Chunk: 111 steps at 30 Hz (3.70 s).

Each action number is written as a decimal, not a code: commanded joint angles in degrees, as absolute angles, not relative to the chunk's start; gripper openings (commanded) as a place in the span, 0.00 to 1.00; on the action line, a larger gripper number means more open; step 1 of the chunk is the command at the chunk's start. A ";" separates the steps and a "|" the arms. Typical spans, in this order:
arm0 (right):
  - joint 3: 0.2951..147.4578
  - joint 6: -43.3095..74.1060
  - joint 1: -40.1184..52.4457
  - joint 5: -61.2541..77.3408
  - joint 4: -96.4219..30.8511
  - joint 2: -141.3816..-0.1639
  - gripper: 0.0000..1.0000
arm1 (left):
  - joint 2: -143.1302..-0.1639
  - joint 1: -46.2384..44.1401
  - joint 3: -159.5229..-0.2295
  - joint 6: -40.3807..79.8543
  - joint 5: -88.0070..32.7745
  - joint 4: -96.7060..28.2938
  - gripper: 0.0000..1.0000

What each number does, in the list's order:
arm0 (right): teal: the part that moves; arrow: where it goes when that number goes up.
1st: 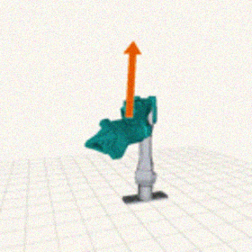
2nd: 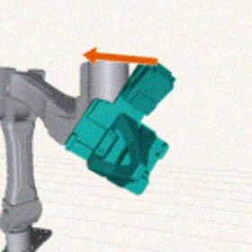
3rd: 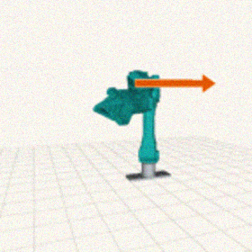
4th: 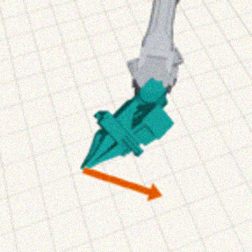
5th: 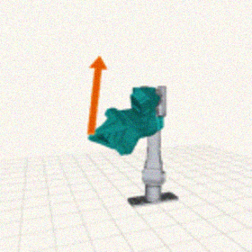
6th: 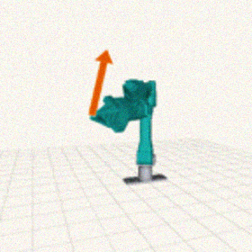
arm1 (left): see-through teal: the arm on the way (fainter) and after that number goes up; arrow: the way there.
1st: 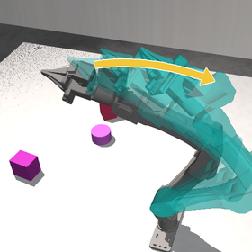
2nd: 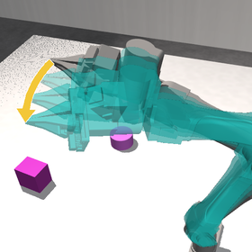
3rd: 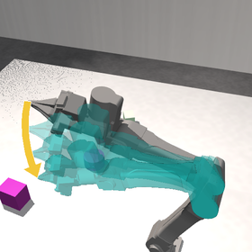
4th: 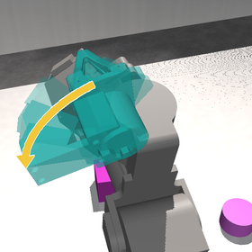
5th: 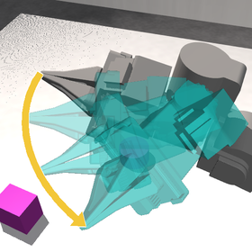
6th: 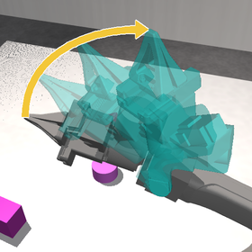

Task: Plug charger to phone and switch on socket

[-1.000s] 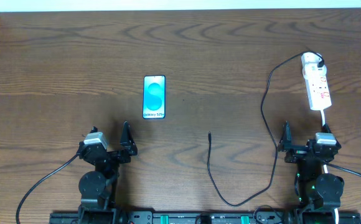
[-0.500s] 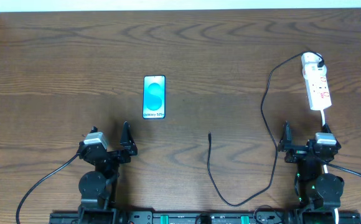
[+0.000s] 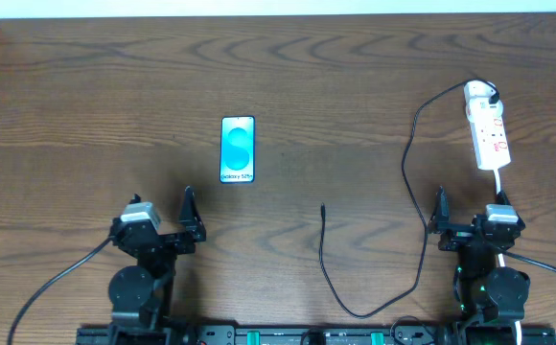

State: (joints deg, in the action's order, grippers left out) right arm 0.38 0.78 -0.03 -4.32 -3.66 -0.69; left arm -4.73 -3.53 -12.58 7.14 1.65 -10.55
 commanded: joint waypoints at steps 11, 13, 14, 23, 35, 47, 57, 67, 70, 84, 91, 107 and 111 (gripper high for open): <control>0.32 0.14 0.47 -4.36 -3.88 -0.27 0.99 | -34.02 -3.29 -38.44 -0.38 -2.09 -16.56 0.94; 0.32 0.12 0.47 -4.36 -3.90 -0.27 0.99 | -39.97 -3.29 -42.85 -0.45 -2.44 -18.41 0.94; 0.32 0.14 0.47 -4.36 -3.90 -0.27 0.99 | -42.96 -3.29 -45.17 -0.45 -2.94 -19.46 0.93; 0.32 0.12 0.47 -4.36 -3.90 -0.30 0.99 | -68.90 -3.29 -65.25 -0.25 -7.11 -28.38 0.93; 0.32 0.12 0.47 -4.36 -3.90 -0.27 0.99 | -90.83 -3.36 -79.22 1.63 -8.14 -37.30 0.94; 0.32 0.12 0.47 -4.36 -3.88 -0.27 0.99 | -100.71 -5.58 -79.20 2.83 -8.19 -38.98 0.94; 0.32 0.14 0.47 -4.36 -3.90 -0.27 0.99 | -101.10 -5.61 -79.20 3.38 -8.38 -38.59 0.98; 0.32 0.14 0.47 -4.36 -3.90 -0.27 0.99 | -101.25 -6.44 -82.61 6.57 -6.42 -43.90 0.98; 0.32 0.12 0.47 -4.36 -3.88 -0.27 0.99 | -101.69 -7.94 -83.79 6.63 -6.39 -44.66 0.98; 0.32 0.12 0.47 -4.36 -3.90 -0.30 0.99 | -108.01 -11.49 -84.36 8.25 -4.45 -44.51 0.98; 0.32 0.14 0.47 -4.36 -3.90 -0.27 0.99 | -112.90 -12.60 -84.36 8.25 -4.47 -44.05 0.98; 0.32 0.12 0.47 -4.36 -3.88 -0.30 0.99 | -118.85 -14.90 -84.36 8.03 -4.45 -41.93 0.98; 0.32 0.12 0.47 -4.36 -3.90 -0.27 0.99 | -118.85 -14.87 -84.36 8.08 -3.57 -41.93 0.98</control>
